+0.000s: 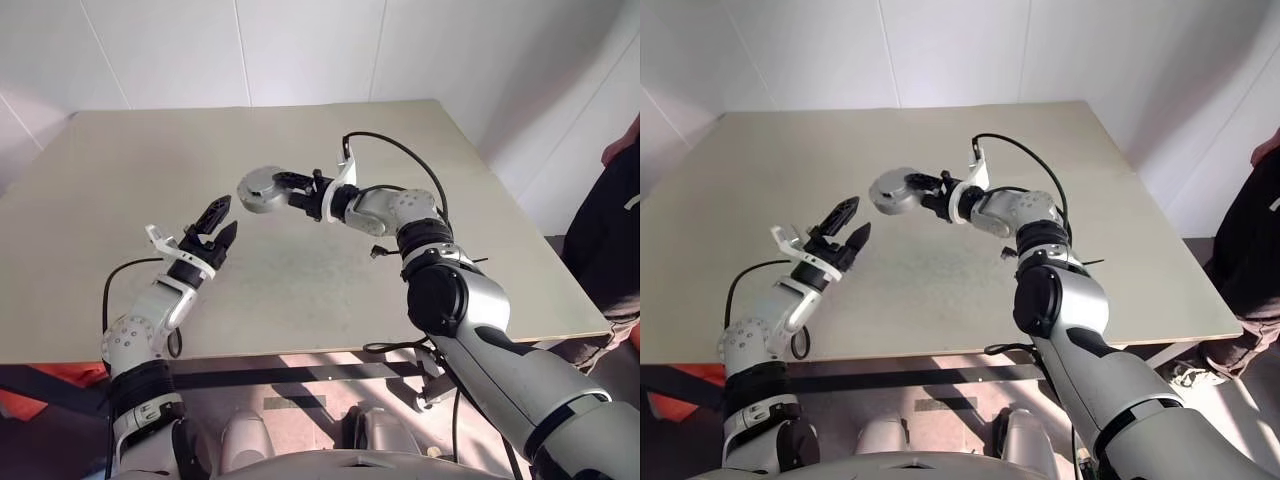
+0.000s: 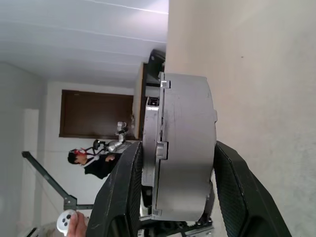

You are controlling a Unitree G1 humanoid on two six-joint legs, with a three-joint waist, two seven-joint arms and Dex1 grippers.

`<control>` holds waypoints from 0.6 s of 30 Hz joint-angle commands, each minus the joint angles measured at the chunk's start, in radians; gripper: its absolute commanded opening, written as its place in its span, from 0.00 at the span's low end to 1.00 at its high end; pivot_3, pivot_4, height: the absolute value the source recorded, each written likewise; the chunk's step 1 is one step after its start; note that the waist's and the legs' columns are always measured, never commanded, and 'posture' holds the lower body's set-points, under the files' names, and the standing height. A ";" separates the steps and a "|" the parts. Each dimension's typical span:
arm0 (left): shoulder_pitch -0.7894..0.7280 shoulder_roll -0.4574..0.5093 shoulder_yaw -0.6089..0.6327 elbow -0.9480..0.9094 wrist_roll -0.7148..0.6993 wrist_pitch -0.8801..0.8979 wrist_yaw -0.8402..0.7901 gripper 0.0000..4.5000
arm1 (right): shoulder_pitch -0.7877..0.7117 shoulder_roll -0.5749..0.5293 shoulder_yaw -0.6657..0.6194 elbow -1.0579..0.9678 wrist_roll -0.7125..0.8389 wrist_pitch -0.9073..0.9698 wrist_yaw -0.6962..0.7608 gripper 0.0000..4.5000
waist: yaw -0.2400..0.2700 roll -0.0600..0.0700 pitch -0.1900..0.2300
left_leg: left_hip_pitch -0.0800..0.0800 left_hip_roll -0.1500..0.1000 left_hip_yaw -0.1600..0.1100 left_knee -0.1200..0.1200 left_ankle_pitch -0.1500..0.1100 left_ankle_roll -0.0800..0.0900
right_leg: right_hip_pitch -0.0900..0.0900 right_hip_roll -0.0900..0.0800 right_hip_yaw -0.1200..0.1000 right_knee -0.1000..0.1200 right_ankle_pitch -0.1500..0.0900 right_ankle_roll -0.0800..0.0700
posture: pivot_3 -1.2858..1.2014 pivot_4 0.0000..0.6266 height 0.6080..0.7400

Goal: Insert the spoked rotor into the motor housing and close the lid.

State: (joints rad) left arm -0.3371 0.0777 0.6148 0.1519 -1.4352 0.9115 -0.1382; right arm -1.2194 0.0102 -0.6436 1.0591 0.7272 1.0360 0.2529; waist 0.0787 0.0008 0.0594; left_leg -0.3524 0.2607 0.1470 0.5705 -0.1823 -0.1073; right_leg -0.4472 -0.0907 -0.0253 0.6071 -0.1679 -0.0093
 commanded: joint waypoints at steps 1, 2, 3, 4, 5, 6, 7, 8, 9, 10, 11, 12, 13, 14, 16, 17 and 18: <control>-0.041 -0.002 -0.011 0.030 -0.053 -0.002 -0.012 0.99 | -0.068 0.014 -0.017 -0.121 0.092 0.056 0.016 0.45 | 0.003 0.000 0.000 | 0.000 0.000 0.000 0.000 0.000 0.000 | 0.000 0.000 0.000 0.000 0.000 0.000 | 0.52 0.00 1.00; -0.046 -0.005 -0.016 0.037 -0.063 0.004 -0.020 0.99 | -0.062 0.018 -0.009 -0.142 0.096 0.069 0.018 0.45 | 0.005 0.000 0.000 | 0.000 0.000 0.000 0.000 0.000 0.000 | 0.000 0.000 0.000 0.000 0.000 0.000 | 0.52 0.00 1.00; -0.051 -0.008 -0.022 0.041 -0.074 0.011 -0.026 0.99 | -0.053 0.022 0.001 -0.159 0.094 0.077 0.020 0.45 | 0.008 0.000 0.000 | 0.000 0.000 0.000 0.000 0.000 0.000 | 0.000 0.000 0.000 0.000 0.000 0.000 | 0.52 0.00 1.00; -0.054 -0.010 -0.027 0.044 -0.083 0.015 -0.031 0.99 | -0.046 0.025 0.007 -0.173 0.093 0.083 0.019 0.45 | 0.010 0.000 0.000 | 0.000 0.000 0.000 0.000 0.000 0.000 | 0.000 0.000 0.000 0.000 0.000 0.000 | 0.52 0.00 1.00; -0.055 -0.010 -0.031 0.047 -0.091 0.019 -0.035 0.99 | -0.038 0.028 0.013 -0.186 0.092 0.087 0.019 0.45 | 0.013 0.000 0.000 | 0.000 0.000 0.000 0.000 0.000 0.000 | 0.000 0.000 0.000 0.000 0.000 0.000 | 0.52 0.00 1.00; -0.057 -0.010 -0.036 0.050 -0.100 0.026 -0.039 0.99 | -0.028 0.029 0.023 -0.192 0.085 0.088 0.020 0.45 | 0.016 0.000 0.000 | 0.000 0.000 0.000 0.000 0.000 0.000 | 0.000 0.000 0.000 0.000 0.000 0.000 | 0.52 0.00 1.00; -0.057 -0.009 -0.042 0.050 -0.107 0.035 -0.043 0.99 | -0.019 0.030 0.032 -0.197 0.078 0.087 0.022 0.45 | 0.018 0.000 0.000 | 0.000 0.000 0.000 0.000 0.000 -0.001 | 0.000 0.000 0.000 0.000 0.000 0.000 | 0.52 0.00 1.00; -0.055 -0.009 -0.048 0.049 -0.114 0.043 -0.046 0.99 | -0.011 0.031 0.040 -0.201 0.073 0.086 0.023 0.45 | 0.019 0.000 0.000 | 0.000 0.000 0.000 0.000 0.000 -0.001 | 0.000 0.000 0.000 0.000 0.000 0.000 | 0.52 0.00 1.00; -0.052 -0.007 -0.053 0.046 -0.119 0.051 -0.048 0.99 | -0.006 0.031 0.046 -0.202 0.069 0.084 0.023 0.45 | 0.020 -0.001 0.000 | 0.000 0.000 0.000 0.000 0.000 -0.001 | 0.000 0.000 0.000 0.000 0.000 0.000 | 0.52 0.00 1.00; -0.050 -0.006 -0.056 0.043 -0.123 0.054 -0.049 0.99 | -0.002 0.030 0.050 -0.202 0.067 0.081 0.022 0.45 | 0.020 -0.001 0.000 | 0.000 0.000 0.000 0.001 0.000 -0.001 | 0.000 0.000 0.000 0.000 0.000 0.000 | 0.52 0.00 1.00; -0.048 -0.004 -0.058 0.041 -0.127 0.057 -0.050 0.99 | 0.001 0.029 0.053 -0.201 0.066 0.077 0.021 0.45 | 0.021 -0.001 0.000 | 0.000 0.000 0.000 0.001 0.000 -0.001 | 0.000 0.000 0.000 0.000 0.000 0.000 | 0.52 0.00 1.00; -0.045 -0.001 -0.060 0.039 -0.131 0.060 -0.050 0.99 | 0.004 0.029 0.056 -0.200 0.065 0.074 0.021 0.45 | 0.020 -0.001 0.000 | 0.000 0.000 0.000 0.001 0.000 -0.001 | 0.000 0.000 0.000 0.000 0.000 0.000 | 0.52 0.00 1.00; -0.042 0.002 -0.061 0.037 -0.134 0.062 -0.050 0.99 | 0.005 0.028 0.058 -0.199 0.065 0.072 0.021 0.45 | 0.020 -0.001 0.000 | 0.000 0.000 0.000 0.001 0.001 -0.001 | 0.000 0.000 0.000 0.001 0.000 0.000 | 0.52 0.00 1.00; -0.039 0.006 -0.061 0.033 -0.139 0.065 -0.051 0.99 | 0.007 0.028 0.061 -0.199 0.065 0.070 0.022 0.45 | 0.020 -0.001 0.000 | 0.000 0.000 0.000 0.001 0.001 -0.001 | 0.000 0.000 0.000 0.001 0.000 0.000 | 0.52 0.00 1.00; -0.038 0.013 -0.064 0.029 -0.147 0.064 -0.051 0.99 | 0.008 0.027 0.066 -0.198 0.065 0.068 0.025 0.45 | 0.019 -0.001 0.000 | 0.000 0.000 0.000 0.001 0.001 -0.001 | 0.000 0.000 0.000 0.001 0.000 0.000 | 0.52 0.00 1.00; -0.040 0.015 -0.064 0.030 -0.150 0.060 -0.052 0.99 | 0.010 0.028 0.071 -0.198 0.062 0.066 0.027 0.45 | 0.019 -0.001 0.000 | 0.000 0.000 0.000 0.001 0.001 -0.002 | 0.000 0.000 0.000 0.001 0.000 0.000 | 0.52 0.00 1.00; -0.042 0.017 -0.065 0.030 -0.151 0.057 -0.052 0.99 | 0.011 0.028 0.074 -0.198 0.061 0.066 0.029 0.45 | 0.020 -0.001 0.000 | 0.000 0.000 0.000 0.001 0.001 -0.002 | 0.000 0.000 0.000 0.001 0.000 0.000 | 0.52 0.00 1.00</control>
State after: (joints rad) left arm -0.3693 0.0810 0.5507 0.2150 -1.5559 0.9711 -0.1730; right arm -1.1807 0.0388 -0.5667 0.8965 0.7539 1.1106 0.2521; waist 0.0982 0.0001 0.0598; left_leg -0.3524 0.2608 0.1470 0.5718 -0.1816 -0.1088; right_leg -0.4468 -0.0908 -0.0251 0.6081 -0.1677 -0.0089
